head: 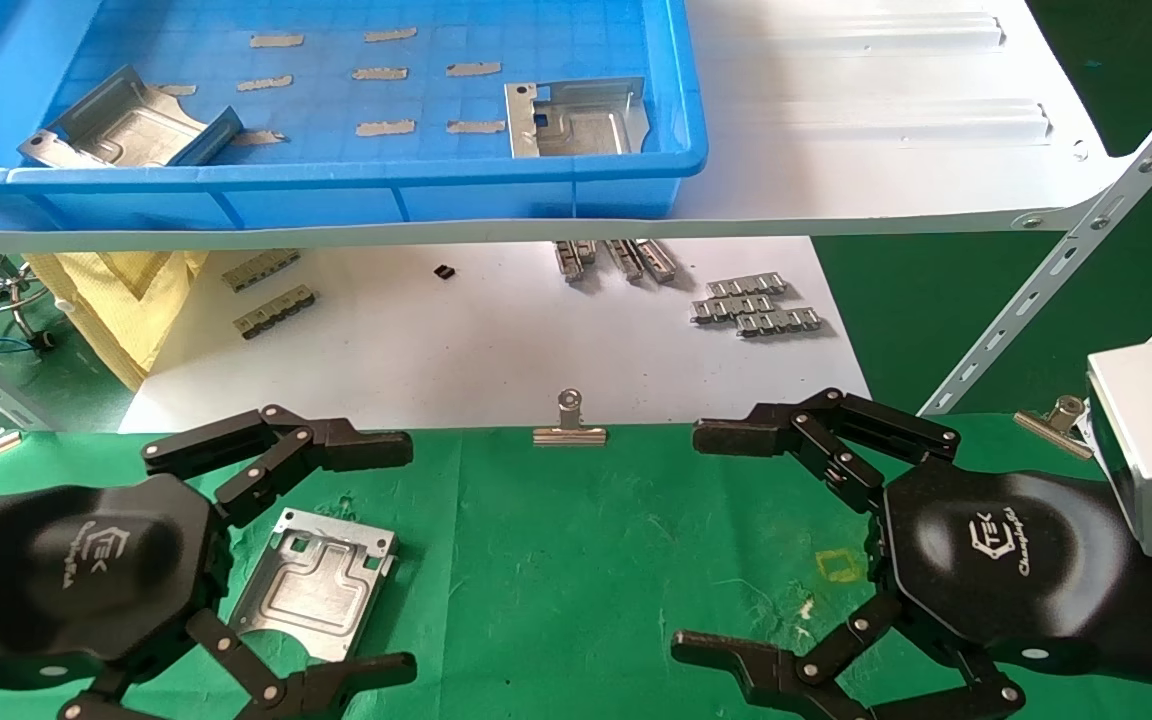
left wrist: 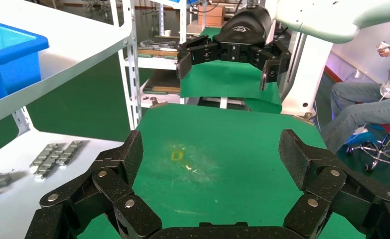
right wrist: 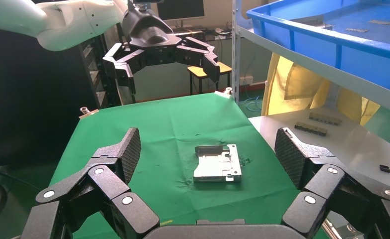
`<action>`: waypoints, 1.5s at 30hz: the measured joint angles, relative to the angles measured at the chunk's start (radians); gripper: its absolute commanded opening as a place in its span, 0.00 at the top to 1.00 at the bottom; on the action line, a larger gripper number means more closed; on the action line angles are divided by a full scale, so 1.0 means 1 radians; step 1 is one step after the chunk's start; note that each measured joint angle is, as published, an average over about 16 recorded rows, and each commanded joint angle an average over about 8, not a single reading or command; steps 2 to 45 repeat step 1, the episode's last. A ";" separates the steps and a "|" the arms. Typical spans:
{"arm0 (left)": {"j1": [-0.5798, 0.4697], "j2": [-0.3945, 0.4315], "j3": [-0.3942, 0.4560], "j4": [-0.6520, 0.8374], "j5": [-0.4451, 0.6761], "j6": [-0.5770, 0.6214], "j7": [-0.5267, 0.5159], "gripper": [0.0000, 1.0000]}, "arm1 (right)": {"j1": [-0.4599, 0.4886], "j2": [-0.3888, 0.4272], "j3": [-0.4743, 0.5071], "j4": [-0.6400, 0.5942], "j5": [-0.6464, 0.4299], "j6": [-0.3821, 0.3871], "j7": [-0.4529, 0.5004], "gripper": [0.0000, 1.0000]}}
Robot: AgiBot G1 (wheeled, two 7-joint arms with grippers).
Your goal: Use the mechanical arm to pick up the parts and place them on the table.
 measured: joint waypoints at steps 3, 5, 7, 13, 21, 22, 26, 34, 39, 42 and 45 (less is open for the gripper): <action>0.000 0.000 0.000 0.000 0.000 0.000 0.000 0.00 | 0.000 0.000 0.000 0.000 0.000 0.000 0.000 0.00; 0.000 0.000 0.000 0.000 0.000 0.000 0.000 0.00 | 0.000 0.000 0.000 0.000 0.000 0.000 0.000 0.00; 0.000 0.000 0.000 0.000 0.000 0.000 0.000 0.00 | 0.000 0.000 0.000 0.000 0.000 0.000 0.000 0.00; 0.000 0.000 0.000 0.000 0.000 0.000 0.000 0.00 | 0.000 0.000 0.000 0.000 0.000 0.000 0.000 0.00; 0.000 0.000 0.000 0.000 0.000 0.000 0.000 0.00 | 0.000 0.000 0.000 0.000 0.000 0.000 0.000 0.00; 0.000 0.000 0.000 0.000 0.000 0.000 0.000 0.00 | 0.000 0.000 0.000 0.000 0.000 0.000 0.000 0.00; 0.000 0.000 0.000 0.000 0.000 0.000 0.000 0.00 | 0.000 0.000 0.000 0.000 0.000 0.000 0.000 0.00; 0.000 0.000 0.000 0.000 0.000 0.000 0.000 0.00 | 0.000 0.000 0.000 0.000 0.000 0.000 0.000 0.00; 0.000 0.000 0.000 0.000 0.000 0.000 0.000 0.00 | 0.000 0.000 0.000 0.000 0.000 0.000 0.000 0.00; 0.000 0.000 0.000 0.000 0.000 0.000 0.000 0.00 | 0.000 0.000 0.000 0.000 0.000 0.000 0.000 0.00; 0.000 0.000 0.000 0.000 0.000 0.000 0.000 0.00 | 0.000 0.000 0.000 0.000 0.000 0.000 0.000 0.00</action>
